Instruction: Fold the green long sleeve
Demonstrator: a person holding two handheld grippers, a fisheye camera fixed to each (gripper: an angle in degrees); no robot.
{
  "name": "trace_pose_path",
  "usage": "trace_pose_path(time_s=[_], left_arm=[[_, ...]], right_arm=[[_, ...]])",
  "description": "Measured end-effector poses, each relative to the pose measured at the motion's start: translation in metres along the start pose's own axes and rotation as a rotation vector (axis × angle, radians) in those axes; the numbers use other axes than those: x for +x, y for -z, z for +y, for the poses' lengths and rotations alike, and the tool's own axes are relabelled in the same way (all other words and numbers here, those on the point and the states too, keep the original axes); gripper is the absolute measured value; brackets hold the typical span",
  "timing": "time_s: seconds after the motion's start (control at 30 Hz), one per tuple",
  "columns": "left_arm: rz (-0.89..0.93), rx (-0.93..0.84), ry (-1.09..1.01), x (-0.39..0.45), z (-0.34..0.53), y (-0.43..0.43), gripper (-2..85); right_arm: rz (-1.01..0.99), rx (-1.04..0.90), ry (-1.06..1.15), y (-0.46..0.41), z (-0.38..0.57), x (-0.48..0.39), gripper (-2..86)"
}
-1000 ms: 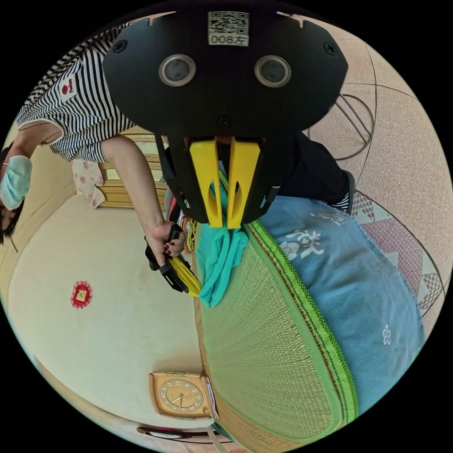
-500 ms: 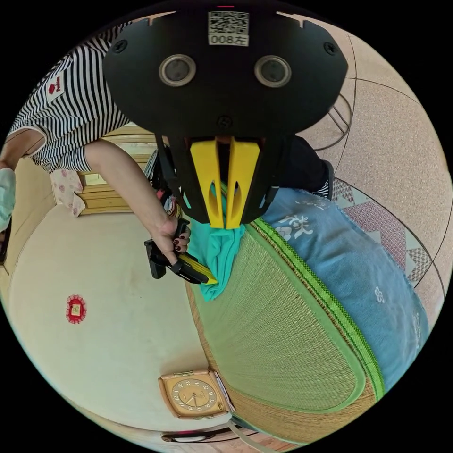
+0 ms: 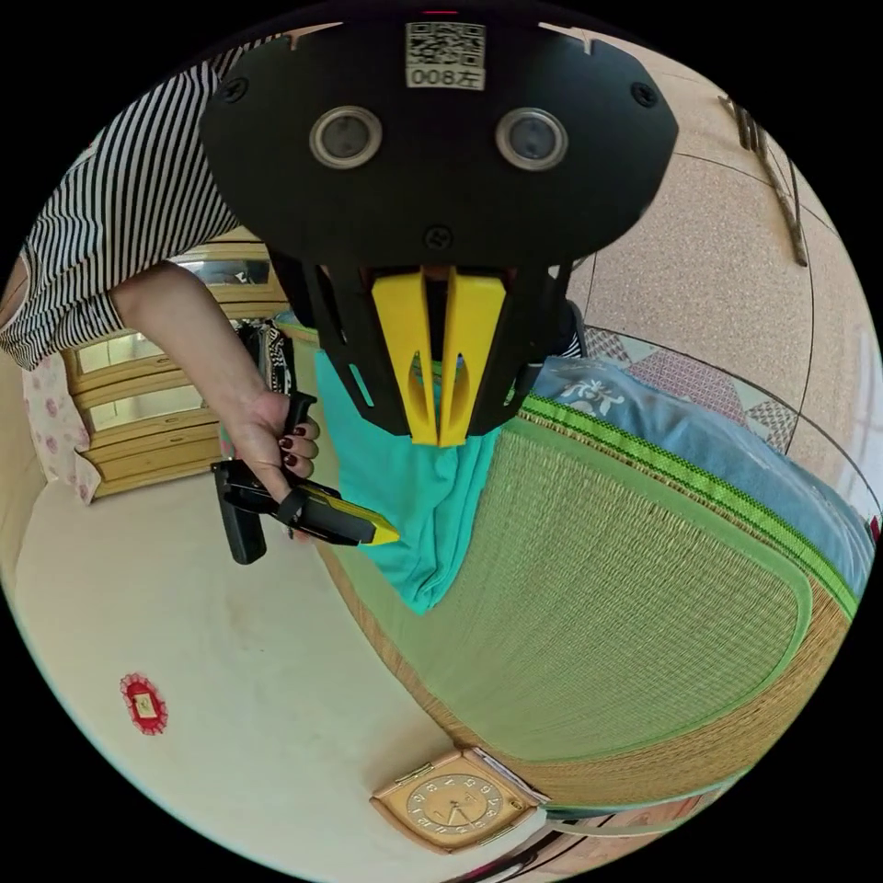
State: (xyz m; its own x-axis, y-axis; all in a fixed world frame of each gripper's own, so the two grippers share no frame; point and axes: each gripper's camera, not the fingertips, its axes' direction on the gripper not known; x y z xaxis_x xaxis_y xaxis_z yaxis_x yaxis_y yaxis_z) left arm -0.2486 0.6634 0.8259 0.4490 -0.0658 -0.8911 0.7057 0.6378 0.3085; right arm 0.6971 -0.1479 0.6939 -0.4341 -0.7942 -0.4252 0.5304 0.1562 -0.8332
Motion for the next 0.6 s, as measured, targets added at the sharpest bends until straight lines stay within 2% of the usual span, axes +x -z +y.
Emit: trace_pose_path(time_s=[0.1, 0.37, 0.43, 0.5, 0.6], left_arm=[[0.001, -0.022, 0.037, -0.002, 0.003, -0.015, 0.2], [-0.068, -0.023, 0.019, 0.026, 0.008, -0.025, 0.1], [-0.068, -0.022, 0.017, 0.027, 0.008, -0.032, 0.1], [-0.071, -0.028, 0.025, 0.031, 0.008, -0.038, 0.1], [-0.09, -0.02, 0.044, 0.043, 0.011, -0.042, 0.2]], right_arm=[[0.014, -0.09, -0.013, -0.027, -0.001, 0.006, 0.0], [-0.049, -0.019, 0.088, 0.002, 0.028, -0.014, 0.1], [-0.083, -0.065, 0.093, -0.007, 0.039, -0.014, 0.1], [-0.002, -0.171, 0.113, -0.03, 0.049, -0.012, 0.1], [-0.061, -0.157, 0.081, -0.02, 0.056, -0.001, 0.1]])
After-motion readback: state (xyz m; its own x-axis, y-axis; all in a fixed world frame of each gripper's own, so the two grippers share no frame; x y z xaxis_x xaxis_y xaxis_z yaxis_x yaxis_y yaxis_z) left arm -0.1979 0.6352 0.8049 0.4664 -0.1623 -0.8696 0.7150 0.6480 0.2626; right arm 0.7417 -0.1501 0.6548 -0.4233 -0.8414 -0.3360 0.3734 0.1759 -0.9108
